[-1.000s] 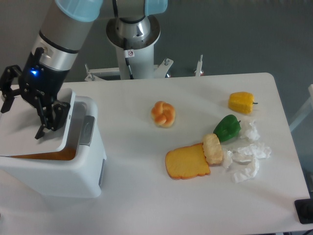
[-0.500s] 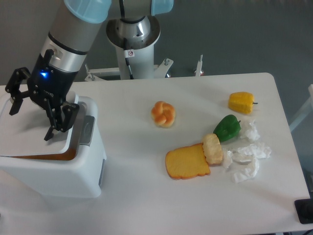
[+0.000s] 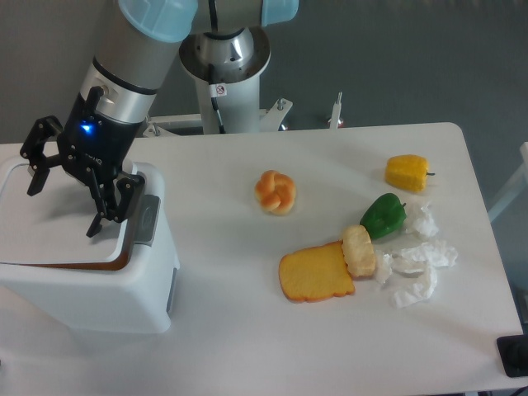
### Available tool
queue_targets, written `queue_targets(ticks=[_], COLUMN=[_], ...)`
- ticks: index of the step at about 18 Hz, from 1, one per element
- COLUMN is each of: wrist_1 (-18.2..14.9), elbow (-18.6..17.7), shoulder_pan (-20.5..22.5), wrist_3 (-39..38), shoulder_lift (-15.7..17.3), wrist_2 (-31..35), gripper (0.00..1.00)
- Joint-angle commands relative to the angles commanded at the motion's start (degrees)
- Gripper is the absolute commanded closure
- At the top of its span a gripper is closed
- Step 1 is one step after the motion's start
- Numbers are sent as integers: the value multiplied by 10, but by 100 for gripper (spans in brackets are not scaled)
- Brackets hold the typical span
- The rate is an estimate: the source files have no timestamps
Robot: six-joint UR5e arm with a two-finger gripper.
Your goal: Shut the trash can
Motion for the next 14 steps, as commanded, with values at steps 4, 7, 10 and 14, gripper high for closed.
queue_targets(ticks=[4,7,10,14], wrist_1=[0,0,0,0], elbow=[-4,-9,-12,-15], shoulder_pan=[4,4,4,4], wrist_3=[0,0,0,0], shoulder_lift=[4,10,11,12], wrist_2=[0,1,3,15], gripper=[0,0,0,0])
